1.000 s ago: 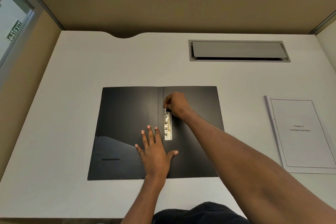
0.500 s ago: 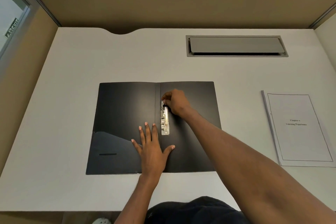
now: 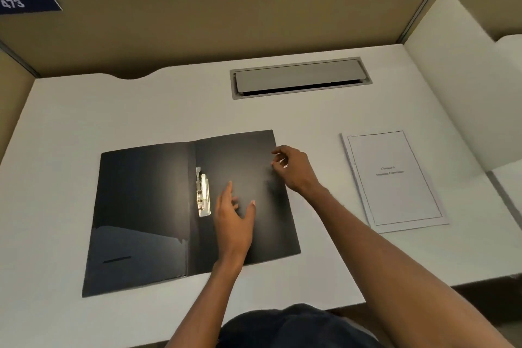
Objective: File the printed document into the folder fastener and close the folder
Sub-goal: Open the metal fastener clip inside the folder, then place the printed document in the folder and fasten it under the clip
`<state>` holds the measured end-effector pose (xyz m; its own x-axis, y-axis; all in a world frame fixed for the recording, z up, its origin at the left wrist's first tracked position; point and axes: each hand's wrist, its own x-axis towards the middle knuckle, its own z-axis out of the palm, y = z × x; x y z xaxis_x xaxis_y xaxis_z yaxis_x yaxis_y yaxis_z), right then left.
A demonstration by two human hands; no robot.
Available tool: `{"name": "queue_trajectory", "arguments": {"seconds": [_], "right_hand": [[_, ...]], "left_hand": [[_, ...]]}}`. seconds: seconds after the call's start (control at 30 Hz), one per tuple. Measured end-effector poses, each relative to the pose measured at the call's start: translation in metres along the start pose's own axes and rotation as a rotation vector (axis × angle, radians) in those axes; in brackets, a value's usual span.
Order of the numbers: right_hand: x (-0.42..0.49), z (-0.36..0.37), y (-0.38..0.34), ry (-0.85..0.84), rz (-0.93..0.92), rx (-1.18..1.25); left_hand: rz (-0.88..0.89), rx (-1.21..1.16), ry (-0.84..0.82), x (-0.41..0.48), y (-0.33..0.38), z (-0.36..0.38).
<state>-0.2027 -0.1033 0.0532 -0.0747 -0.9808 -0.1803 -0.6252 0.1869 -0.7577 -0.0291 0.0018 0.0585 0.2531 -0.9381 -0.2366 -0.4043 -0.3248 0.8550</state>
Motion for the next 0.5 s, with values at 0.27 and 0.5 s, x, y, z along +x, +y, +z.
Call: {"name": "queue_trajectory", "arguments": {"seconds": [0.27, 0.5], "right_hand": [[-0.042, -0.171, 0.131, 0.233, 0.169, 0.024], [-0.054, -0.229, 0.198, 0.340, 0.325, -0.088]], "left_hand": [[-0.031, -0.058, -0.243, -0.036, 0.084, 0.157], [-0.098, -0.009, -0.354, -0.043, 0.097, 0.215]]}}
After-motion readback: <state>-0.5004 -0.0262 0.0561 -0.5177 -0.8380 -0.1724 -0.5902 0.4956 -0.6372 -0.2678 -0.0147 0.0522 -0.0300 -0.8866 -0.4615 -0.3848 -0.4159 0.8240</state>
